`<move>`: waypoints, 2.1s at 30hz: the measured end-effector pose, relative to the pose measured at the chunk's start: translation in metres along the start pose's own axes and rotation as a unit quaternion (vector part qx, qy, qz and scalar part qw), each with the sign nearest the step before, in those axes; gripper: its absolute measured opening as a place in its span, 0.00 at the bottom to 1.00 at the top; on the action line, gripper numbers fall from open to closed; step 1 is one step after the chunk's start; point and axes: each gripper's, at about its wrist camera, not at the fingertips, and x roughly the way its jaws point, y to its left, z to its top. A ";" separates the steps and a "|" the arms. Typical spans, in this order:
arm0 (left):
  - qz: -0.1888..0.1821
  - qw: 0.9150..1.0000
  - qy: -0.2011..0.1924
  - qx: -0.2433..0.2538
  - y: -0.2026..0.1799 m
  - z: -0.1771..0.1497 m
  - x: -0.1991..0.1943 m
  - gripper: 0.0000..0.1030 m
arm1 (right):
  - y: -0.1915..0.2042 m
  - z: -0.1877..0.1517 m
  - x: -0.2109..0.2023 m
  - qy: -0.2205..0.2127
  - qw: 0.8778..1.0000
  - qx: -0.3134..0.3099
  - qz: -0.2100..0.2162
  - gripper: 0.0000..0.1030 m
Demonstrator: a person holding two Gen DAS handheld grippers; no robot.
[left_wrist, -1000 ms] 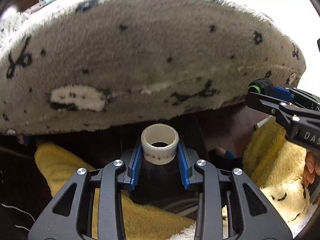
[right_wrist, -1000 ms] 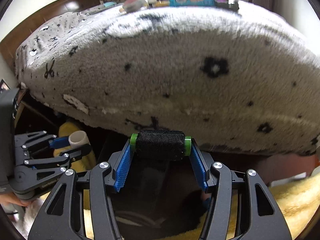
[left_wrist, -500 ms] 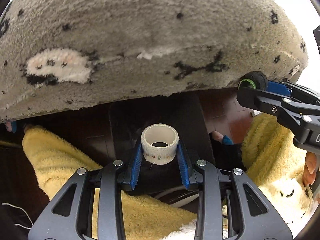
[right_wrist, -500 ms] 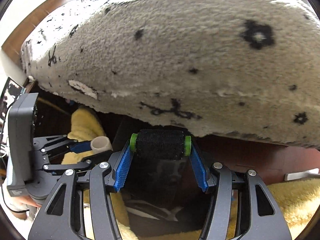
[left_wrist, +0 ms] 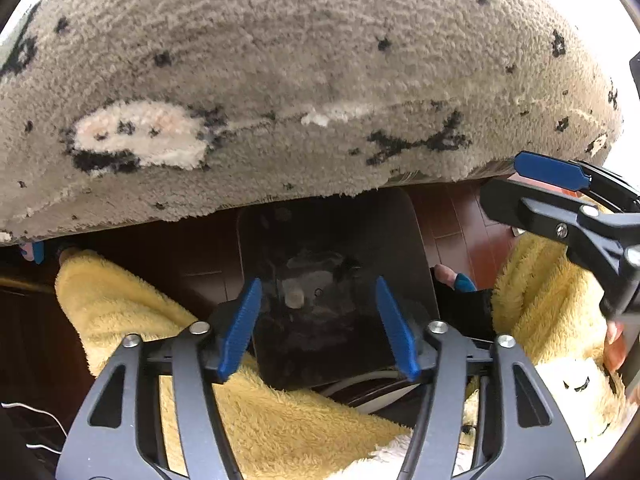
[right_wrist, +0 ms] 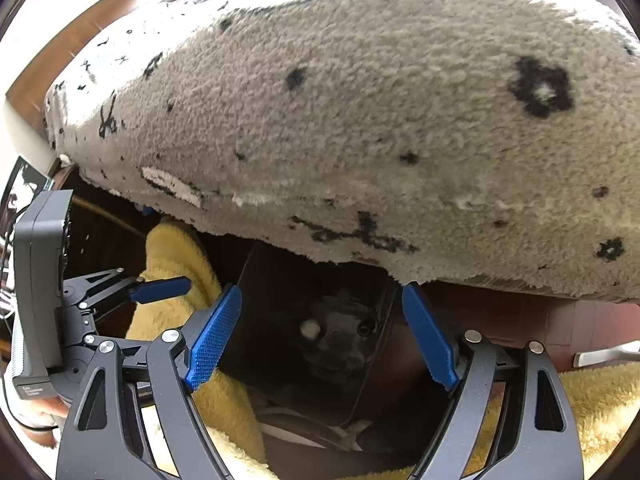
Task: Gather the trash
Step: 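Open both grippers to drop the tape roll and roller into the bin, then grasp the pink-lidded tin with the left gripper while the right grasps the green lotion bottle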
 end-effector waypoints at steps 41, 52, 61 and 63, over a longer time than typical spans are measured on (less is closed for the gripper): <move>0.086 0.969 -0.231 0.014 0.030 0.195 -0.099 0.81 | -0.104 0.197 -0.068 -0.181 0.958 0.042 -0.219 0.81; 0.050 0.973 -0.224 0.006 0.030 0.274 -0.075 0.86 | -0.128 0.245 -0.041 -0.152 0.961 0.060 -0.223 0.86; 0.048 0.978 -0.203 0.007 0.024 0.328 -0.052 0.88 | -0.135 0.265 -0.029 -0.144 0.967 0.069 -0.199 0.85; 0.047 0.980 -0.195 0.005 0.025 0.332 -0.046 0.86 | -0.138 0.266 -0.028 -0.144 0.969 0.068 -0.189 0.71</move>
